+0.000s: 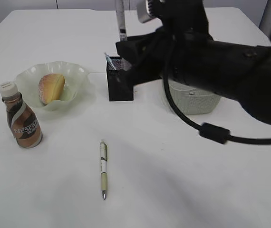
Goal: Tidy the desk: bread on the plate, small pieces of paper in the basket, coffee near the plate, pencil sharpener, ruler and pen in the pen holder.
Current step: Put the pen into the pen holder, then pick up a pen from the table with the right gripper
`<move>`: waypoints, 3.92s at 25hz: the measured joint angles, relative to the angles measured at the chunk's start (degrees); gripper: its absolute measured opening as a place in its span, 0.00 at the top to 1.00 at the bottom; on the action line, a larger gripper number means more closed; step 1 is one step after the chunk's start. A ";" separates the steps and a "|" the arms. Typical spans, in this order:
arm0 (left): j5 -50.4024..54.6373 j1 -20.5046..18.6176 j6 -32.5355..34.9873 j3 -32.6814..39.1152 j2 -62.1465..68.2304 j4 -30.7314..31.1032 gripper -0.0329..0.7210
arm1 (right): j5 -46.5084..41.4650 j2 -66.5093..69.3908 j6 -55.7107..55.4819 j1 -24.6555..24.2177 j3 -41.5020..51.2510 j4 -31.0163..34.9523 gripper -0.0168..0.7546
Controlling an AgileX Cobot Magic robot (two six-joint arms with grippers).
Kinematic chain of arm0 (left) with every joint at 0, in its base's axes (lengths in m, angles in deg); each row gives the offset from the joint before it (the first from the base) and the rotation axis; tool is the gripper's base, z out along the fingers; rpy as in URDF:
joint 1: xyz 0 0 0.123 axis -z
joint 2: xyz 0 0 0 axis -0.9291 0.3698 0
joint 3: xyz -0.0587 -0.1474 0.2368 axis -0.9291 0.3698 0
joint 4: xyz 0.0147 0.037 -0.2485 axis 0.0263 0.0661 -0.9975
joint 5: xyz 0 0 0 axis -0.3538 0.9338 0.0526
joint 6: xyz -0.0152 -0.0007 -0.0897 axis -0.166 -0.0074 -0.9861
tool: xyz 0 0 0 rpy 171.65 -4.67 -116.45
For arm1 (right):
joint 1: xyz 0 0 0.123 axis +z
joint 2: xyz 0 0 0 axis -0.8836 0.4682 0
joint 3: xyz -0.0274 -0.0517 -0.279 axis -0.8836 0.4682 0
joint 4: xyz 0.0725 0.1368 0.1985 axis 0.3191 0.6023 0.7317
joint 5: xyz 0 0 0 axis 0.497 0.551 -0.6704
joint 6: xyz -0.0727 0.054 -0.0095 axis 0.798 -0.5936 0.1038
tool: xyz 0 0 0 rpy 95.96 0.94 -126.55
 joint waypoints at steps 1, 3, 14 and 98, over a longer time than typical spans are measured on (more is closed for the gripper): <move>0.00 0.00 0.00 0.00 0.00 0.00 0.47 | 0.13 2.03 0.95 0.00 -2.56 0.45 0.88; 0.00 0.00 0.00 0.00 0.00 0.00 0.47 | 0.38 5.86 2.33 -0.58 -7.21 1.65 0.88; 0.00 0.00 0.00 0.00 0.20 5.79 0.47 | 0.52 26.62 1.68 -8.37 -30.77 6.46 0.88; 0.00 0.00 0.00 0.00 4.92 12.63 0.47 | -93.04 29.78 -12.61 -2.29 -58.88 21.48 0.44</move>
